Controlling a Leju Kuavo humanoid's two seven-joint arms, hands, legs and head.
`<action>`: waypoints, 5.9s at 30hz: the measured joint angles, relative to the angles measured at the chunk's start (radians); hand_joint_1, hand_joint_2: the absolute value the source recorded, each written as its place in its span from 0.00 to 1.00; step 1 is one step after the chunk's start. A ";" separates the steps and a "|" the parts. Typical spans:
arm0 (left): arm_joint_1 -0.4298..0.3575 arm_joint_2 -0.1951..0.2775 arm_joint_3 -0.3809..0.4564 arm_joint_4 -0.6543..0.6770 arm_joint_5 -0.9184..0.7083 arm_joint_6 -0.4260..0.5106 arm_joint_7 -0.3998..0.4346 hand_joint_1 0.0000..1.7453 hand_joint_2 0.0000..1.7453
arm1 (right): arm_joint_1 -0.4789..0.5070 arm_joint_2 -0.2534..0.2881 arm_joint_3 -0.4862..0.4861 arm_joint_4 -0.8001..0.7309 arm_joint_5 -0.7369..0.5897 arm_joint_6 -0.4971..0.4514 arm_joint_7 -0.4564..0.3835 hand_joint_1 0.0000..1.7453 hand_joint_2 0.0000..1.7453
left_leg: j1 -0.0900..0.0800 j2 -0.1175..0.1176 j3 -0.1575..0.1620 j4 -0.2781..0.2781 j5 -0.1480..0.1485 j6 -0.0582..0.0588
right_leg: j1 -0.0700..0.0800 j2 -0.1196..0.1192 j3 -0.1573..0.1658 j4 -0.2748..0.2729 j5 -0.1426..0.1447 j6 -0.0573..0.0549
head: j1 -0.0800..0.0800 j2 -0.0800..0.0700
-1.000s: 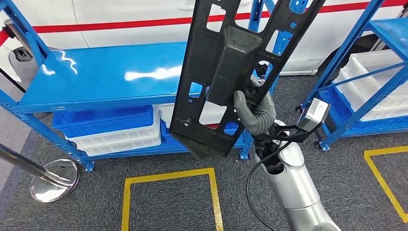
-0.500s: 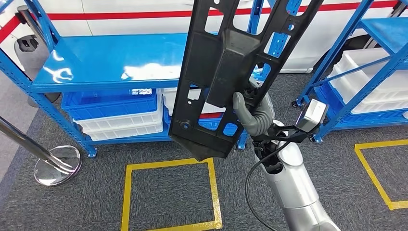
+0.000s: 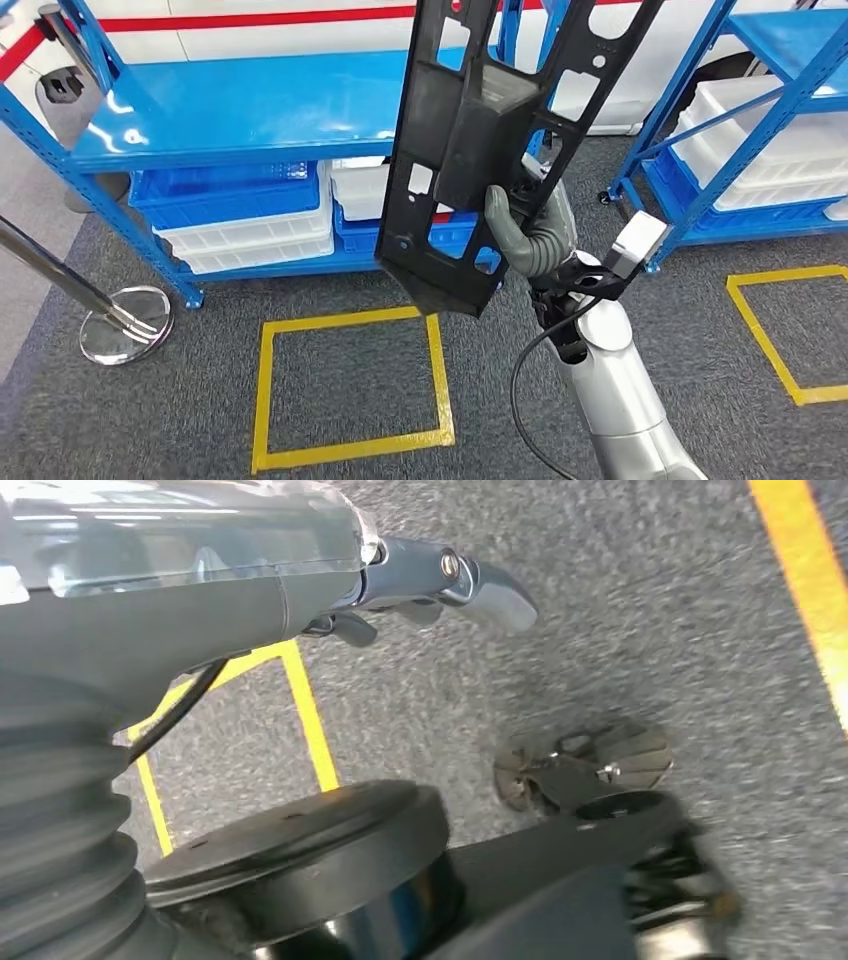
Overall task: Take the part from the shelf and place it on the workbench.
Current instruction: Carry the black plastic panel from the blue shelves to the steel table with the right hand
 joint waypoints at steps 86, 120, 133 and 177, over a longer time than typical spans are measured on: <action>-0.022 0.012 -0.052 -0.004 -0.030 -0.014 -0.036 0.00 1.00 | 0.302 0.068 -0.045 -0.089 -0.037 0.487 -0.182 1.00 1.00 | 0.001 -0.126 0.097 -0.116 0.050 0.031 | -0.012 0.116 -0.037 0.041 -0.003 0.042 | 0.000 0.000; 0.023 -0.034 -0.051 -0.005 -0.037 -0.012 0.080 0.00 1.00 | 0.499 -0.003 -0.010 -0.198 0.002 0.389 -0.171 1.00 1.00 | -0.008 -0.103 0.097 -0.097 0.023 0.018 | -0.018 0.055 -0.026 0.028 -0.002 0.027 | 0.000 0.000; 0.025 -0.015 -0.052 -0.008 -0.037 0.010 0.097 0.00 1.00 | 0.479 -0.009 -0.055 -0.141 -0.030 0.443 -0.202 1.00 1.00 | -0.028 0.058 0.138 -0.127 0.007 0.047 | 0.003 -0.100 -0.014 0.025 -0.015 0.034 | 0.000 0.000; 0.015 0.020 -0.047 -0.013 0.023 0.011 0.072 0.00 1.00 | 0.460 0.043 -0.138 -0.129 0.036 0.458 -0.241 1.00 1.00 | -0.005 -0.093 0.120 -0.124 0.033 0.047 | -0.024 0.065 -0.069 0.108 -0.020 0.063 | 0.000 0.000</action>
